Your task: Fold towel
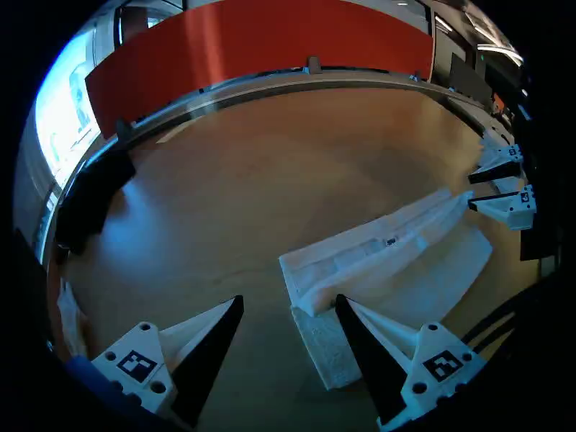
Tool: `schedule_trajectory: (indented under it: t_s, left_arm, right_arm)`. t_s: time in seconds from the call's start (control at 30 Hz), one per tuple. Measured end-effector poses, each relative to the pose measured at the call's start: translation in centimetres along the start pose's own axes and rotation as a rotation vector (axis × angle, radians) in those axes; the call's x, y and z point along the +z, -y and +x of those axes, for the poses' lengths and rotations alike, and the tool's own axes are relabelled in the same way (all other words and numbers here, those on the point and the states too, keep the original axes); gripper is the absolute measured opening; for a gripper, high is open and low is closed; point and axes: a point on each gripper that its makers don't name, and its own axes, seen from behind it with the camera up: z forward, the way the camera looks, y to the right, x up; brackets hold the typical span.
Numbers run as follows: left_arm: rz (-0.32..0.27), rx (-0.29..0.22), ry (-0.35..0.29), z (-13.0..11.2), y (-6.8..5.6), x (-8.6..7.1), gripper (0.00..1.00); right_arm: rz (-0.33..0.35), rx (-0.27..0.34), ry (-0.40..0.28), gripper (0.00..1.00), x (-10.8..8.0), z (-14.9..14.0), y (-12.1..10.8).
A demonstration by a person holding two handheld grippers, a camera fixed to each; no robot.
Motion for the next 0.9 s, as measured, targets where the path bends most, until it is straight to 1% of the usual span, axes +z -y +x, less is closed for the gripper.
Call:
schedule_trajectory:
  t_s: [0.1,0.27,0.3,0.37,0.43,0.6,0.9]
  left_arm:
    - [0.004,-0.012,-0.012,0.5,0.3,-0.1,0.95]
    - [0.018,-0.028,-0.029,1.1,1.0,-0.5,0.95]
    - [0.02,-0.03,-0.031,1.2,1.1,-0.6,0.95]
    - [0.018,-0.038,-0.036,1.2,1.1,-0.9,0.95]
    - [0.013,-0.052,-0.041,1.1,1.1,-1.1,0.95]
    - [-0.011,-0.096,-0.046,0.7,0.8,-1.8,0.95]
    - [-0.016,-0.116,-0.054,-0.6,0.4,-3.9,0.95]
  right_arm:
    - [-0.016,0.011,-0.006,0.66,0.1,0.4,-0.6]
    - [-0.025,0.02,-0.018,0.67,-0.2,0.9,-1.0]
    - [-0.025,0.021,-0.02,0.69,-0.3,1.0,-1.1]
    - [-0.023,0.024,-0.027,0.83,-0.6,1.0,-1.1]
    - [-0.02,0.027,-0.033,0.9,-0.9,1.0,-0.9]
    - [-0.013,0.032,-0.04,0.9,-1.7,0.7,-0.4]
    - [0.0,0.038,-0.052,0.9,-3.8,-0.5,1.1]
